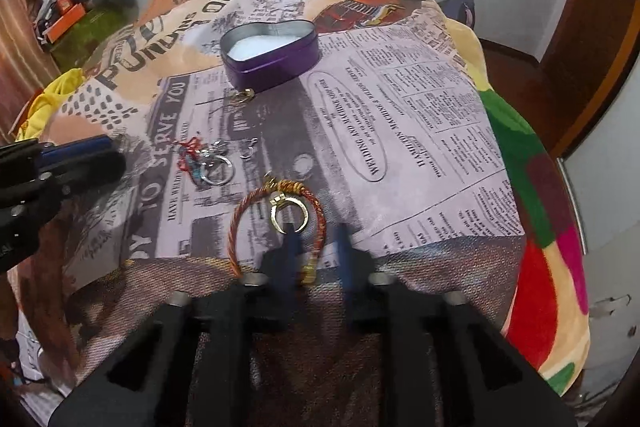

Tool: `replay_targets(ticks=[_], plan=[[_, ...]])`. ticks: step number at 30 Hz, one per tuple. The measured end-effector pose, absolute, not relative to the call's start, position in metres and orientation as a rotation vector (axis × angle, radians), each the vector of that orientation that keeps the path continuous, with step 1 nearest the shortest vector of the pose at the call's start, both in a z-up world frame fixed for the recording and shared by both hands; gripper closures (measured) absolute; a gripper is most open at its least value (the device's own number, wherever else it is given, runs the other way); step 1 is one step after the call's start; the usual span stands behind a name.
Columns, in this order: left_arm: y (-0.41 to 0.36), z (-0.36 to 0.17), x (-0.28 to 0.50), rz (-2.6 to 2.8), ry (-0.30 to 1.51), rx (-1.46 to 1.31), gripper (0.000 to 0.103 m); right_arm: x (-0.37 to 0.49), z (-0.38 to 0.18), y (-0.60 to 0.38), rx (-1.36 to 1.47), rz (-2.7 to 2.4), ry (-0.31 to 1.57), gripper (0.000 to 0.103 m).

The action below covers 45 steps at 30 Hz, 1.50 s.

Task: Organize jewelry
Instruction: 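Carry the bracelet and ring with both tools over the purple heart tin, then lower the bracelet and ring into the tin and open both tools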

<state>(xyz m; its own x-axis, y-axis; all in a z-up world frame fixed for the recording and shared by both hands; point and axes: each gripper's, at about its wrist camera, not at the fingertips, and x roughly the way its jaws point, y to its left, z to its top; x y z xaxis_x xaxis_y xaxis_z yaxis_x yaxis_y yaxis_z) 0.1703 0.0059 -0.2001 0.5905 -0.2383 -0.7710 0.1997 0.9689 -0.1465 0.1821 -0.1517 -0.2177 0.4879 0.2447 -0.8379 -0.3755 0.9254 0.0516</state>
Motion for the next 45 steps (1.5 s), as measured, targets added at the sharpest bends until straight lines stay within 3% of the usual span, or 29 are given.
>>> replay_targets(ticks=[4,26,45], plan=[[0.004,-0.195,0.17,-0.254,0.892,-0.045,0.083,0.184,-0.216,-0.156,-0.116,0.372,0.986,0.1],[0.012,-0.156,0.184,-0.227,0.79,-0.045,0.083,0.186,-0.142,-0.144,-0.074,0.438,0.781,0.1],[0.023,-0.149,0.242,-0.201,0.738,-0.027,0.084,0.238,-0.125,-0.127,-0.072,0.473,0.709,0.1]])
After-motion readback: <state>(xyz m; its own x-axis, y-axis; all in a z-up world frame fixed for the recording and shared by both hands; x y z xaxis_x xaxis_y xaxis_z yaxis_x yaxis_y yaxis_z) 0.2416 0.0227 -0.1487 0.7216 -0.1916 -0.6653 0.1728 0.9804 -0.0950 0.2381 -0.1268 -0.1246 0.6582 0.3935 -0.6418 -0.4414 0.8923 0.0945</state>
